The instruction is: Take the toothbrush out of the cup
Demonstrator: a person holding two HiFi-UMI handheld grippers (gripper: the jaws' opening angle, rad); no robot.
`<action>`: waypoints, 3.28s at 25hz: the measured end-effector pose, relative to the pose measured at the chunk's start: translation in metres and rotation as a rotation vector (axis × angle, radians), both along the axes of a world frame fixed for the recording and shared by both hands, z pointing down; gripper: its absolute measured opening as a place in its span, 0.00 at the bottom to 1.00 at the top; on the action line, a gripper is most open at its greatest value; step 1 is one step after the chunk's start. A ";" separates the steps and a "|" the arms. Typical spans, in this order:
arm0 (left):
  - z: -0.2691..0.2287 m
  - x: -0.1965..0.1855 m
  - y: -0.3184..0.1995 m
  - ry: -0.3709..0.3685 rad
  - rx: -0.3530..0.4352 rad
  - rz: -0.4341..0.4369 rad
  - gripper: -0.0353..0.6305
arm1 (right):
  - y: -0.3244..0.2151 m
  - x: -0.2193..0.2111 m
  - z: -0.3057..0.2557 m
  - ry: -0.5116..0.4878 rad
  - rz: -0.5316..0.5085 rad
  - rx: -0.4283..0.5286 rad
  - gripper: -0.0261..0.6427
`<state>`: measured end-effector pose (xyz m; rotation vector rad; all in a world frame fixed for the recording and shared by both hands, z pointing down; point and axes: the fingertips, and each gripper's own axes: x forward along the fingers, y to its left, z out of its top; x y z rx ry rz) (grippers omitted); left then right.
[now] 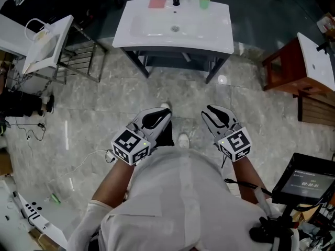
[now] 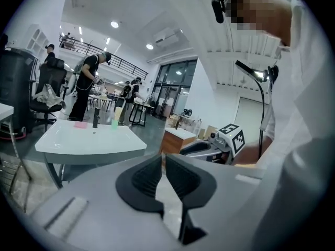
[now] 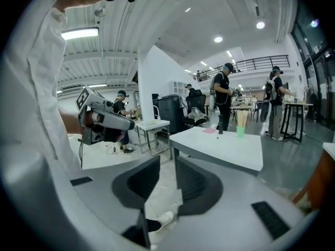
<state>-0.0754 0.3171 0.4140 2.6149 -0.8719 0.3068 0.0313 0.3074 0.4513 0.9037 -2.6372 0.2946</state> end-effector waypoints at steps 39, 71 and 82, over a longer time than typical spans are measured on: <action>0.006 0.088 -0.499 -0.027 0.090 0.003 0.27 | -0.371 0.103 -0.021 0.058 0.219 0.009 0.15; 0.084 0.162 -0.670 -0.211 0.039 -0.150 0.17 | -0.488 0.222 0.028 0.009 0.118 -0.091 0.15; 0.069 0.160 -0.666 -0.205 0.082 -0.147 0.15 | -0.487 0.221 0.029 -0.002 0.117 -0.090 0.15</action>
